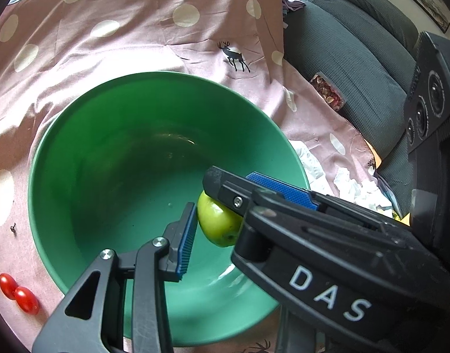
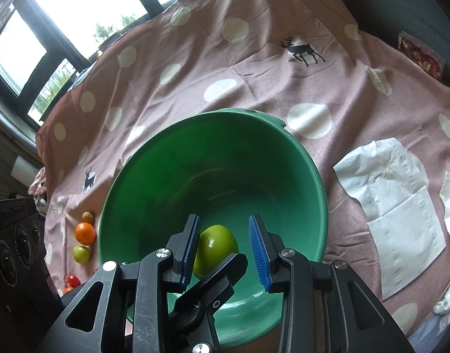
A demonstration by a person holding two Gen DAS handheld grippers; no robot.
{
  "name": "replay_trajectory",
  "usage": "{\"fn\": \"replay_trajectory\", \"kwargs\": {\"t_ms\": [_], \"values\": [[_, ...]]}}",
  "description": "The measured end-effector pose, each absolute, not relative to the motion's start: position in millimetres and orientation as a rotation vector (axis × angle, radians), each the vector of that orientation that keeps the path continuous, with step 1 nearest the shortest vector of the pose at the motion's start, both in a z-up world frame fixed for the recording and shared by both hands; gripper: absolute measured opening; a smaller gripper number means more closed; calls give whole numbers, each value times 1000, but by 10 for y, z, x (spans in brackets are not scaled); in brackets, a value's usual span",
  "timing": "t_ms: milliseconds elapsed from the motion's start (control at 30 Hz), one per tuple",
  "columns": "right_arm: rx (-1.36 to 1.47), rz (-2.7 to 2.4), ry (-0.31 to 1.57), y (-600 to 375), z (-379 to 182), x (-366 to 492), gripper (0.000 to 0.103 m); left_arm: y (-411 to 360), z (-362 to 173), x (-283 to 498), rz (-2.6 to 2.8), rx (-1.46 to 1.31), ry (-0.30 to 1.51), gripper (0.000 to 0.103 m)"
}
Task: Organize fruits
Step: 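Open the right tool to drop the apple in the bowl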
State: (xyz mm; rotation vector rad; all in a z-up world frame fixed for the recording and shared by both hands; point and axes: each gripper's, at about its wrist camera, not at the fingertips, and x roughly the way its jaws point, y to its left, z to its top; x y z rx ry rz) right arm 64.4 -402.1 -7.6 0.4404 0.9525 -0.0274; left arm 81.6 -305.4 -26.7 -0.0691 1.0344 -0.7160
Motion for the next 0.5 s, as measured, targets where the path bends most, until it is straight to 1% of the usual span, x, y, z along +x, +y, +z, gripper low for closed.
{"fn": "replay_trajectory", "kwargs": {"t_ms": [133, 200, 233, 333, 500], "values": [[466, -17, 944, -4053, -74, 635, 38, -3023, -220, 793, -708, -70, 1011, 36], [472, -13, 933, -4068, -57, 623, 39, -2993, -195, 782, -706, -71, 1007, 41], [475, -12, 931, -4073, -53, 617, 39, -2978, -182, 773, -700, -69, 1004, 45], [477, -21, 920, -4086, -31, 599, 39, -2895, -119, 720, -698, -82, 984, 47], [480, -21, 870, -4072, 53, 559, 41, -2564, 96, 594, -690, -150, 918, 56]]}}
